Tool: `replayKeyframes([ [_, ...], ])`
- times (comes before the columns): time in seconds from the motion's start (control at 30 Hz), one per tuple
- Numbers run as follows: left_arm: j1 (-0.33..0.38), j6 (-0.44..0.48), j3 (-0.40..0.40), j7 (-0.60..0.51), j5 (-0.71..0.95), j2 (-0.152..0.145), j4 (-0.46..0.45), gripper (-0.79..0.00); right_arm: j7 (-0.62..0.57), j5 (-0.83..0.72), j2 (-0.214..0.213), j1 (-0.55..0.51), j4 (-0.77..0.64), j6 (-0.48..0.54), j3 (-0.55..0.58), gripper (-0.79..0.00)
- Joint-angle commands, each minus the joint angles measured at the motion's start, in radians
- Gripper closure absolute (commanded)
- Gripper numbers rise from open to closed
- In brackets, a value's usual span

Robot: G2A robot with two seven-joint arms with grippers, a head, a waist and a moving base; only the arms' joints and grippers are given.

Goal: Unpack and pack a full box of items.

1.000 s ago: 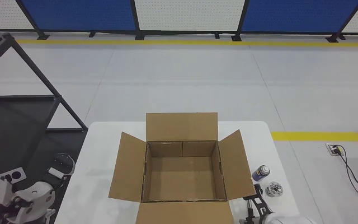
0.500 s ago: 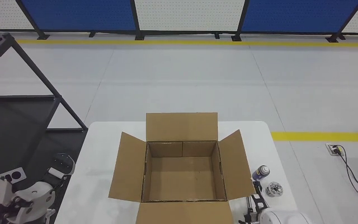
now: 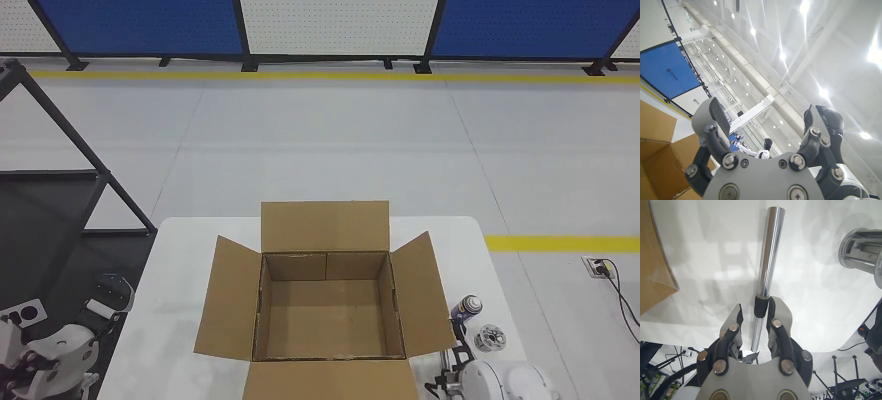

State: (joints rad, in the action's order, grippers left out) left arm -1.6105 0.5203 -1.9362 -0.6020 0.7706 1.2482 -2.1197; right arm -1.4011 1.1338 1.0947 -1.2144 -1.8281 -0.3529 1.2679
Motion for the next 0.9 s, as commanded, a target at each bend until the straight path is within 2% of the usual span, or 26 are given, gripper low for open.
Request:
replayKeyframes([
  [0.0, 0.0, 0.0, 0.0, 0.0, 0.0, 0.0, 0.0, -0.785, 0.001, -0.002, 0.002, 0.005, 0.01, -0.001, -0.002, -0.292],
  [0.17, 0.0, 0.0, 0.0, 0.0, 0.0, 0.0, 0.0, -0.785, 0.0, -0.007, 0.005, 0.014, 0.028, -0.001, -0.003, -0.262],
  [0.3, 0.0, 0.0, 0.0, 0.0, 0.0, 0.0, 0.0, -0.785, 0.0, -0.008, 0.007, 0.017, 0.038, 0.0, -0.004, -0.206],
  [0.4, 0.0, 0.0, 0.0, 0.0, 0.0, 0.0, 0.0, -0.785, 0.002, -0.011, 0.009, 0.02, 0.047, 0.001, -0.003, -0.111],
  [0.6, 0.0, 0.0, 0.0, 0.0, 0.0, 0.0, 0.0, -0.785, -0.001, -0.012, 0.012, 0.032, 0.07, 0.01, -0.006, -0.114],
  [0.7, 0.0, 0.0, 0.0, 0.0, 0.0, 0.0, 0.0, -0.785, -0.004, -0.012, 0.014, 0.037, 0.077, 0.012, -0.009, -0.148],
  [0.77, 0.0, 0.0, 0.0, 0.0, 0.0, 0.0, 0.0, -0.785, -0.005, -0.011, 0.015, 0.039, 0.08, 0.013, -0.011, -0.132],
  [0.83, 0.0, 0.0, 0.0, 0.0, 0.0, 0.0, 0.0, -0.785, -0.005, -0.01, 0.016, 0.041, 0.082, 0.015, -0.014, -0.074],
  [0.87, 0.0, 0.0, 0.0, 0.0, 0.0, 0.0, 0.0, -0.785, -0.005, -0.01, 0.017, 0.042, 0.083, 0.015, -0.014, 0.0],
])
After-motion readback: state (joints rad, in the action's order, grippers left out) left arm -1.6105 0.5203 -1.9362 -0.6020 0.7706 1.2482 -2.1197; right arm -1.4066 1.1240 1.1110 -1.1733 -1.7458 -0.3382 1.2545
